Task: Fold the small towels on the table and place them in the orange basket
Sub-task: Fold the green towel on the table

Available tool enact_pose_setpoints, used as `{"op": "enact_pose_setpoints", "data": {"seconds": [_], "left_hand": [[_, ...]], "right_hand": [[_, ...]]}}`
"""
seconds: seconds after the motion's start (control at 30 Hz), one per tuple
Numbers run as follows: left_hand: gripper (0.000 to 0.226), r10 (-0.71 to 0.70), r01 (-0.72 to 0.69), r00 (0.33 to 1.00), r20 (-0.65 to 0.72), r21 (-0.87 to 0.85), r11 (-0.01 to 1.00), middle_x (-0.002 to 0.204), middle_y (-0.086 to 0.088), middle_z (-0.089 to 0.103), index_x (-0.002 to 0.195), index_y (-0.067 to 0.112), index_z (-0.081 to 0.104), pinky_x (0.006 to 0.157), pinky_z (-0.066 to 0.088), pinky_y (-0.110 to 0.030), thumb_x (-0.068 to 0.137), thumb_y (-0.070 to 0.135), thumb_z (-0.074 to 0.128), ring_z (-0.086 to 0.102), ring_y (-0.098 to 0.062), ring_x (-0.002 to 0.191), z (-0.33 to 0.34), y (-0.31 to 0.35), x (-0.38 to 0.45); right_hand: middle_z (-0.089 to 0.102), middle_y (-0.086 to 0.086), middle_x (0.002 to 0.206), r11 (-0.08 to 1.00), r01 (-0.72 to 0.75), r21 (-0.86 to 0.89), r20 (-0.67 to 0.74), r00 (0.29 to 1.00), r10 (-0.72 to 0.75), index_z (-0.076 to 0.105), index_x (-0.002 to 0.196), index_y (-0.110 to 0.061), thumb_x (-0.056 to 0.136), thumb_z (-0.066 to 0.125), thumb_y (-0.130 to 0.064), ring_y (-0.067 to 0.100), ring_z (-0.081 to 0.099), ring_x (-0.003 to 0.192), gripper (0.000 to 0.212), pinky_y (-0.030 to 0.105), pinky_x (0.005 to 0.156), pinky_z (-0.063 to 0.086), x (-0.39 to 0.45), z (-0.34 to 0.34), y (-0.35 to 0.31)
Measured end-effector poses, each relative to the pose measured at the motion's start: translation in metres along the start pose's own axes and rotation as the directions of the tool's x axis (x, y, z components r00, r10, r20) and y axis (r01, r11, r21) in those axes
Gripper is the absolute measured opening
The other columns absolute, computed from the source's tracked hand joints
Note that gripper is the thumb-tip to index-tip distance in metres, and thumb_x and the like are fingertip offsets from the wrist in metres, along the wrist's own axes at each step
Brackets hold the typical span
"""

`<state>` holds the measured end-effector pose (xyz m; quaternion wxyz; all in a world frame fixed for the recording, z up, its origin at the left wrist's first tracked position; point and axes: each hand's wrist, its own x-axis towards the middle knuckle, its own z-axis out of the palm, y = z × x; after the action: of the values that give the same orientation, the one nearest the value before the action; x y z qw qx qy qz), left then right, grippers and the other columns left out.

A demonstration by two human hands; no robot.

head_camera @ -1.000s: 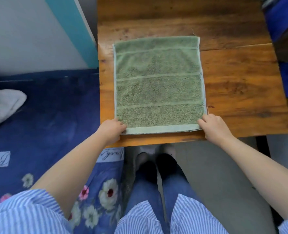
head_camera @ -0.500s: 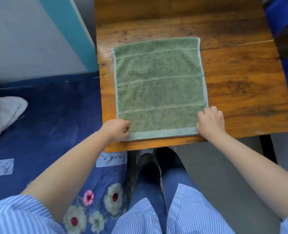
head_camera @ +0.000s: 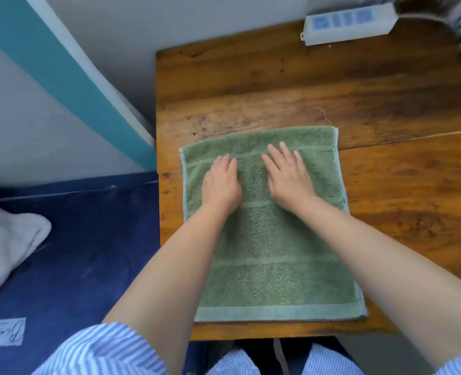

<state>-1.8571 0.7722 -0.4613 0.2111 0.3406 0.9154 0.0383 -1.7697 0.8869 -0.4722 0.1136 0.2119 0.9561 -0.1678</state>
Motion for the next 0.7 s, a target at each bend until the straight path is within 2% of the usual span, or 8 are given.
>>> {"op": "enact_pose_setpoints", "data": {"seconds": [0.07,0.23,0.37,0.43,0.57,0.7], "left_hand": [[0.050,-0.004,0.004,1.000,0.003,0.007,1.000,0.158,-0.004,0.011,0.148,0.011,0.018,0.117,0.012,-0.035,0.100,0.017,0.029,0.005,-0.020,0.146,0.005,0.001,0.024],[0.052,0.026,-0.027,0.999,0.020,0.047,0.999,0.159,0.000,0.005,0.149,0.018,0.013,0.118,0.002,-0.037,0.101,0.033,0.024,-0.001,-0.019,0.147,0.021,-0.002,0.061],[0.073,0.116,-0.114,0.993,-0.030,0.065,0.991,0.156,0.000,0.020,0.146,0.022,0.026,0.117,0.007,-0.040,0.084,0.053,0.008,0.011,-0.021,0.146,0.027,-0.023,0.070],[0.079,0.105,-0.101,0.993,-0.057,0.065,0.993,0.155,0.000,0.022,0.145,0.023,0.029,0.116,0.007,-0.039,0.077,0.056,0.005,0.014,-0.022,0.146,0.024,-0.037,0.072],[0.086,0.000,0.004,0.999,-0.036,0.095,0.995,0.157,0.001,0.013,0.148,0.026,0.020,0.117,0.002,-0.037,0.072,0.061,-0.001,0.006,-0.019,0.147,0.013,-0.070,0.079],[0.071,-0.045,0.046,0.999,-0.009,0.061,0.997,0.158,0.000,0.009,0.148,0.024,0.018,0.117,0.000,-0.040,0.084,0.054,0.015,0.002,-0.021,0.147,0.004,-0.087,0.089]], "right_hand": [[-0.002,0.001,0.157,0.999,0.024,-0.024,0.031,0.999,-0.023,0.010,0.148,-0.015,0.099,0.025,-0.020,0.020,-0.008,0.145,0.051,0.037,0.116,-0.009,0.025,0.002,0.007],[-0.003,-0.002,0.157,0.992,0.101,-0.070,0.107,0.990,-0.093,0.006,0.148,-0.018,0.100,0.022,-0.031,0.018,-0.008,0.145,0.052,0.038,0.116,-0.009,0.059,0.007,0.018],[0.004,-0.005,0.157,0.989,0.126,-0.082,0.089,0.989,-0.119,0.012,0.147,-0.022,0.087,0.003,-0.047,0.017,-0.001,0.145,0.065,0.037,0.115,-0.008,0.064,0.009,0.034],[0.007,-0.005,0.157,0.990,0.084,-0.109,0.071,0.995,-0.077,0.013,0.147,-0.023,0.080,-0.003,-0.051,0.019,0.002,0.145,0.074,0.034,0.112,-0.010,0.062,0.007,0.051],[0.005,-0.002,0.157,0.990,-0.041,-0.135,0.081,0.995,0.053,0.010,0.147,-0.021,0.069,-0.009,-0.055,0.020,0.000,0.145,0.088,0.036,0.115,-0.006,0.058,-0.008,0.092],[0.001,0.001,0.157,0.987,-0.112,-0.113,0.104,0.987,0.124,0.008,0.148,-0.018,0.068,-0.009,-0.056,0.021,-0.004,0.145,0.090,0.040,0.116,-0.005,0.056,-0.021,0.112]]}}
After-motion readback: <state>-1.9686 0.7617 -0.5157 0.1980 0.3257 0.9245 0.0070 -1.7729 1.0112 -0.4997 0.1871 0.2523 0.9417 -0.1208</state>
